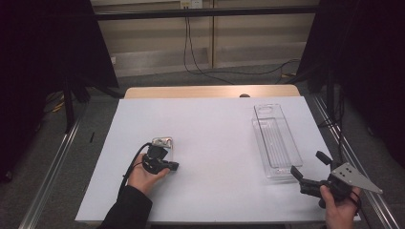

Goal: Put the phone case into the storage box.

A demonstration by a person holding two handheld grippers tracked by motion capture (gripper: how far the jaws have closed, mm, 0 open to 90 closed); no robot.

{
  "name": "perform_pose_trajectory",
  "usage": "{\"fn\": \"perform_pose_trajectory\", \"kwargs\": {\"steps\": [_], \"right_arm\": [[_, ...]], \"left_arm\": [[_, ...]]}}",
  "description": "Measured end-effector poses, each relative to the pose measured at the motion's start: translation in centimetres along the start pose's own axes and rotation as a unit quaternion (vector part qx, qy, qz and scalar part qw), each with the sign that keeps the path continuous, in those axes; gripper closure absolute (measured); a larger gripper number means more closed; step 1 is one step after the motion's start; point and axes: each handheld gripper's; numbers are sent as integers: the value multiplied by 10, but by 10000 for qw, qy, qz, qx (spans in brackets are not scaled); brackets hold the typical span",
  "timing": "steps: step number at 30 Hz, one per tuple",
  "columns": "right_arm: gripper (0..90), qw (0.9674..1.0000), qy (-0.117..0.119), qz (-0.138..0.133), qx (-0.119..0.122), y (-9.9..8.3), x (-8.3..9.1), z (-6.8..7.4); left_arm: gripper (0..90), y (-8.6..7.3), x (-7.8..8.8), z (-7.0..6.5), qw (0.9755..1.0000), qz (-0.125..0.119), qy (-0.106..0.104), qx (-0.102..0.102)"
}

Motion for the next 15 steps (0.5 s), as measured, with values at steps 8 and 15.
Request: {"fn": "perform_pose_trajectory", "kwargs": {"steps": [8,15], "right_arm": [[0,10000,-6,-12,-10,0,0,0],[0,10000,-7,10,5,0,0,0]], "left_arm": [[900,-2,2,1,10000,23,-26,5],[900,-4,4,1,10000,-7,12,75]]}}
Point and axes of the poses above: each handheld gripper's, and its own axes: x roughly backward along the jaws, y roughly out of its top, z roughly to its left, and after that the axes turned 1 degree about -z, right-handed
